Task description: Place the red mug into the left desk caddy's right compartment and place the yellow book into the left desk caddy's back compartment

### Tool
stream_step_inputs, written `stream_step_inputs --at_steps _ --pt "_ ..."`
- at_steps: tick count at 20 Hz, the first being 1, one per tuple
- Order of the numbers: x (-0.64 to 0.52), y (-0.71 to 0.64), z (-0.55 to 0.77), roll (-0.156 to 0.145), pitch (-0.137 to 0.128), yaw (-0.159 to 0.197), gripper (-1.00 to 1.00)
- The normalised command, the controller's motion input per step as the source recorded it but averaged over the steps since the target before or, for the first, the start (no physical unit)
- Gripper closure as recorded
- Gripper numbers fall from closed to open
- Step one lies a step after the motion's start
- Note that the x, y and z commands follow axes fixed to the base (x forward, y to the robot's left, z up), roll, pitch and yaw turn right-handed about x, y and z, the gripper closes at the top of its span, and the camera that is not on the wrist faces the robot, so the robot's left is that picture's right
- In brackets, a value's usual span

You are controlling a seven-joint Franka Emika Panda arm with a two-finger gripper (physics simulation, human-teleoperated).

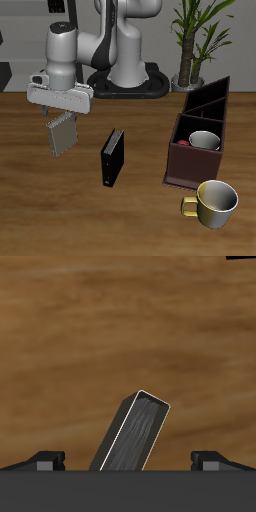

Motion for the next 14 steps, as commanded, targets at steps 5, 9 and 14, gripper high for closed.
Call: stream_step_inputs --at_steps 5,9,14 --pt "0.06 -0.10 -0.15 -0.029 0.012 -0.046 -1.00" --pt "0.11 -0.16 -0.24 -0.057 0.044 -0.024 1.00" --pt "0.06 -0.06 -0.07 -0.022 0.014 -0.026 1.00"
